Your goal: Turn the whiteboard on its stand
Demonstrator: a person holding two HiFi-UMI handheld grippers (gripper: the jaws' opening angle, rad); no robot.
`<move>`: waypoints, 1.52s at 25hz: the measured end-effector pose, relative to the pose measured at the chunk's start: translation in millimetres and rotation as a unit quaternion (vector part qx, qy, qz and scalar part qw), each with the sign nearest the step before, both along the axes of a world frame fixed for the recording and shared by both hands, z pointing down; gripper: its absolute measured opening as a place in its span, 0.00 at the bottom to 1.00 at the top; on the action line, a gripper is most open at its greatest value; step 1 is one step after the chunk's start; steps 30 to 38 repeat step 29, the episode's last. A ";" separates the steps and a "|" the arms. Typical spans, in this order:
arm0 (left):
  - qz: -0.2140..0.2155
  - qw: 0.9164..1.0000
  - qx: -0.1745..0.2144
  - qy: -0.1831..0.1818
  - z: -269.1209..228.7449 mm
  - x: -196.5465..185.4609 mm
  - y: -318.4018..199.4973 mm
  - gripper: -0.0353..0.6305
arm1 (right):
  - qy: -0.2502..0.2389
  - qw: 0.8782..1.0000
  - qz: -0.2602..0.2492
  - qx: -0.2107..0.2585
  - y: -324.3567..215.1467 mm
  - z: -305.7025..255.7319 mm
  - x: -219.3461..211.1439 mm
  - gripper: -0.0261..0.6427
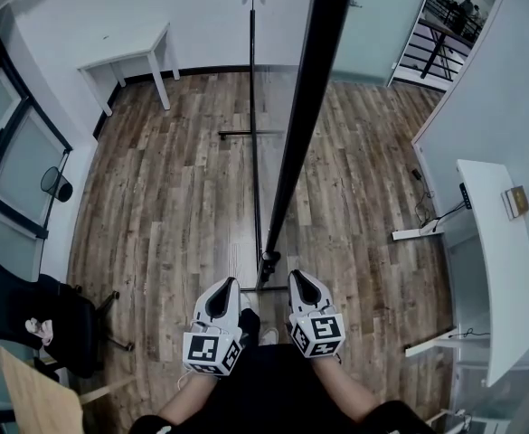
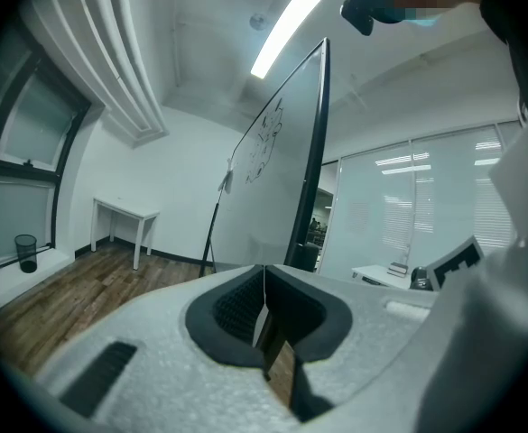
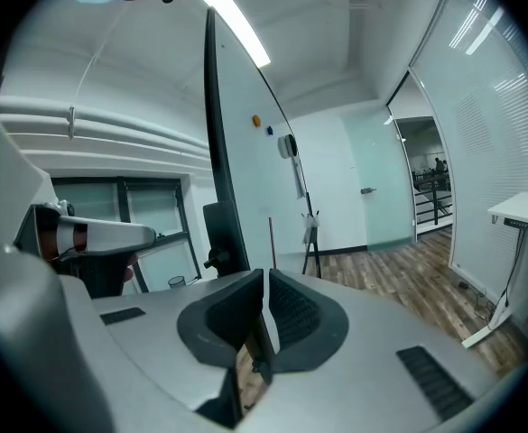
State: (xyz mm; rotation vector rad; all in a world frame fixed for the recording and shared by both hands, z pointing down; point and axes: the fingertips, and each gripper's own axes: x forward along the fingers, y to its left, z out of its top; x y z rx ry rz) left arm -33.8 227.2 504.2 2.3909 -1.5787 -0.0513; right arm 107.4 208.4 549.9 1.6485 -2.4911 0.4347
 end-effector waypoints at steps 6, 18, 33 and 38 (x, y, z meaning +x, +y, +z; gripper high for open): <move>0.002 1.000 -0.003 0.001 -0.2 1.4 -1.2 0.08 | 0.007 1.000 -0.001 -0.004 1.9 0.9 1.8 0.06; -0.003 1.000 0.000 0.002 1.6 2.9 0.0 0.08 | 0.005 1.000 -0.002 0.004 3.1 3.2 5.7 0.06; -0.003 1.000 0.000 0.005 -1.4 12.0 1.5 0.08 | 0.006 1.000 -0.007 0.004 6.9 1.9 12.6 0.06; -0.003 1.000 0.000 0.005 -1.4 12.0 1.5 0.08 | 0.006 1.000 -0.007 0.004 6.9 1.9 12.6 0.06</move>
